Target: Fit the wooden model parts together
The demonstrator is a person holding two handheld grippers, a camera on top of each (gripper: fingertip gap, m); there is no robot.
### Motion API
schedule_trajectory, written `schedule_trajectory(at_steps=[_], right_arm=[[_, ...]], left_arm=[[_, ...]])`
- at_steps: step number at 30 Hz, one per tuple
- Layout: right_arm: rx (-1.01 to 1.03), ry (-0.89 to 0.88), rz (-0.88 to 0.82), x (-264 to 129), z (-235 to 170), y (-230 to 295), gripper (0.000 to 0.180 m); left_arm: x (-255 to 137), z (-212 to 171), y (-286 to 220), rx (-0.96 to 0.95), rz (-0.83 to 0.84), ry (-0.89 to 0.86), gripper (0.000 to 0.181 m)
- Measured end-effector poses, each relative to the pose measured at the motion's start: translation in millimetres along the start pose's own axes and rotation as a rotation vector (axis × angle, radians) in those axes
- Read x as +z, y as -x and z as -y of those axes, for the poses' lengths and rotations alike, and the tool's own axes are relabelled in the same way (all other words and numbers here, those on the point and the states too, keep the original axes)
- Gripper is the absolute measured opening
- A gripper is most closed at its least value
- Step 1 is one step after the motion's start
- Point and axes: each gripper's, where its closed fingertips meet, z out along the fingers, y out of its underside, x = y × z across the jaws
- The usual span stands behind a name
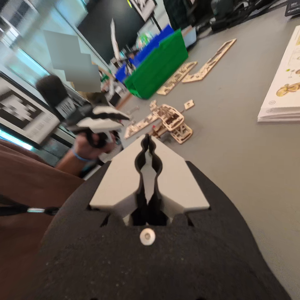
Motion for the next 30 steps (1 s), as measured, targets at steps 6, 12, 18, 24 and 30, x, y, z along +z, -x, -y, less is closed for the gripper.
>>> schedule_trajectory(at_steps=[6,12,18,24,30], right_arm=[[0.180,-0.163,0.170,-24,25,9,0.000],[0.375,-0.312,0.394,-42,46,22,0.000],[0.452,-0.351,0.463,-47,49,24,0.000],[-0.089,0.155,-0.034,2,-34,-7,0.000],[-0.602,0.461,-0.056,65,-108,20,0.022]], left_arm=[[3,-1,9,0.064,0.056,0.019,0.015],[-8,4,26,-0.035,0.067,-0.033,0.015],[-17,6,30,-0.093,0.051,-0.054,0.016],[-39,11,52,-0.147,0.121,-0.101,0.015],[-48,4,65,-0.215,0.156,-0.092,0.015]])
